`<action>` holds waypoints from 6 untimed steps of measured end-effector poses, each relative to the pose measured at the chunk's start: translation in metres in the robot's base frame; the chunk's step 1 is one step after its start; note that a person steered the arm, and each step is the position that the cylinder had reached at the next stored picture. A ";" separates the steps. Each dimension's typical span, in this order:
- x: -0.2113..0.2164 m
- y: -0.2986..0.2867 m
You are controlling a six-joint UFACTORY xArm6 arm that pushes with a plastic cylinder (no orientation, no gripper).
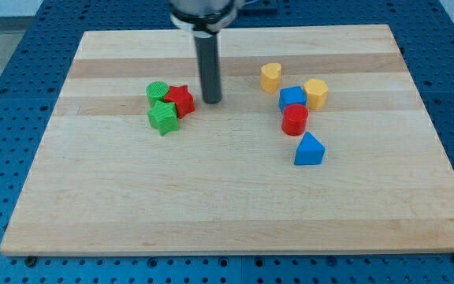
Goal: Move red circle closer to the group of blocks
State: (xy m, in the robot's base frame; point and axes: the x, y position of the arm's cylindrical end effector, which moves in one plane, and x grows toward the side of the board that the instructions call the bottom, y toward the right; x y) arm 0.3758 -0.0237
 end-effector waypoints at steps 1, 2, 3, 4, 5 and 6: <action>0.027 0.035; 0.062 0.038; 0.090 0.050; 0.103 0.096; 0.100 0.126; 0.077 0.134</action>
State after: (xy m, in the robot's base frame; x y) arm 0.4527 0.1100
